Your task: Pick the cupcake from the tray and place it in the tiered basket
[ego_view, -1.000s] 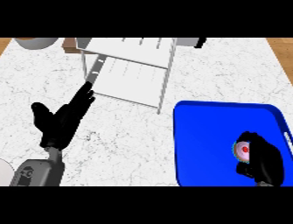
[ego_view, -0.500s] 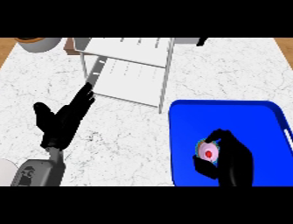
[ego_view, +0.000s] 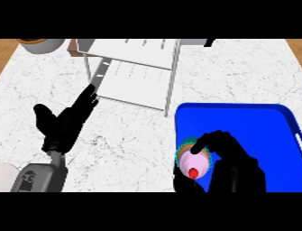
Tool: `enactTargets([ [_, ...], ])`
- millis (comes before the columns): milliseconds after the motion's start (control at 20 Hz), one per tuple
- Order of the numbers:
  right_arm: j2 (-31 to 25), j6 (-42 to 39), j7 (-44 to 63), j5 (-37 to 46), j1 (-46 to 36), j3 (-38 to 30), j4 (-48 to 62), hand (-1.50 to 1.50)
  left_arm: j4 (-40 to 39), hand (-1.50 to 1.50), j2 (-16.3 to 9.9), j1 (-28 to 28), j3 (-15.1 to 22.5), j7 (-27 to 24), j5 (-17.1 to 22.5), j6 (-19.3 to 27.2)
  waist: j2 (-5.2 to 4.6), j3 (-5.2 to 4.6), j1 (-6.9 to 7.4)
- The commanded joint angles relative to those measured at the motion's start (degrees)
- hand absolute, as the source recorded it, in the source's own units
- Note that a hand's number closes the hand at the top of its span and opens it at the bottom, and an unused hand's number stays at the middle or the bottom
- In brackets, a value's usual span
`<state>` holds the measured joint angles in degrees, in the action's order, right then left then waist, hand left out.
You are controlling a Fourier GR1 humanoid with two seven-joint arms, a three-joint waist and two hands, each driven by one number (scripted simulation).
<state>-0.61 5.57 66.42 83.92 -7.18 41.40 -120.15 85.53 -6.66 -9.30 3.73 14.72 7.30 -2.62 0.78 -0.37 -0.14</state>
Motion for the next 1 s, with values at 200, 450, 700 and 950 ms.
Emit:
enactTargets([
  [200, 0.57, -15.73, 17.2, 2.35, -18.0, 1.29, -2.81, 1.5, -0.97, 0.0, 0.46, -1.23, 0.1, -0.28, -0.41, 0.14, -0.32, 0.01, 0.94],
  [450, 0.57, -18.67, 15.32, -4.52, -27.29, -6.78, 3.78, 1.5, -2.42, 0.0, 0.5, -1.78, -0.06, -1.73, -0.18, -0.77, -0.84, 0.0, 1.76],
  [700, 0.57, -16.62, 17.87, -10.29, -36.59, -14.07, 11.73, 1.5, -1.33, 0.0, -0.29, -1.36, 0.63, -1.15, 0.17, -2.44, -0.74, 0.06, 3.53],
  [950, 0.58, -13.29, 15.66, -15.51, -47.96, -23.3, 24.2, 1.5, -0.97, 0.0, 0.93, -2.72, 1.93, 0.6, -0.92, -1.19, -1.05, 0.19, 3.89],
])
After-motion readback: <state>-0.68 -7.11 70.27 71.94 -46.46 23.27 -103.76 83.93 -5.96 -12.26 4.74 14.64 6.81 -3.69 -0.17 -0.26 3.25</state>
